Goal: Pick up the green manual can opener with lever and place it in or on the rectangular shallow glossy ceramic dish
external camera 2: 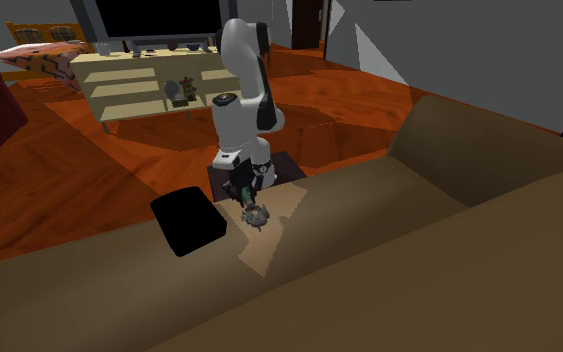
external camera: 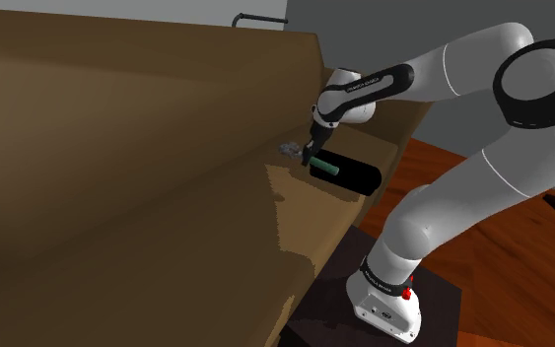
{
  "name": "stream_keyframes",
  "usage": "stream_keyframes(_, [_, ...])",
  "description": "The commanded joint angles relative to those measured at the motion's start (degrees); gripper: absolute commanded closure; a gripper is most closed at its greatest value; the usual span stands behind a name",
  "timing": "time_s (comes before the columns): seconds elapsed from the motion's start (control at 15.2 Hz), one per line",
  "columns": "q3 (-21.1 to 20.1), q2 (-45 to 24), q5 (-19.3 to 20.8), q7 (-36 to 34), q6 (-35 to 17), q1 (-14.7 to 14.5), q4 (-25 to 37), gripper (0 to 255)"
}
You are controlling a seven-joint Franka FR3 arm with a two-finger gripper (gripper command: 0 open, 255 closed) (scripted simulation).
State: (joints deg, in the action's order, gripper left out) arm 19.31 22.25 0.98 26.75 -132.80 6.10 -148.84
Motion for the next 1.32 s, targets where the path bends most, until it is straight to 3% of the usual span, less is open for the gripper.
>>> stream_keyframes(0.0, [-0.4, 1.2, 0.3, -0.5, 2.1, 0.2, 1.0, 255])
stream_keyframes(0.46, [-1.1, 3.5, 0.8, -1.3, 7.4, 0.5, 4.0, 255])
stream_keyframes(1.25, [12.9, 0.5, 4.0, 16.9, 10.3, 6.7, 9.4, 255])
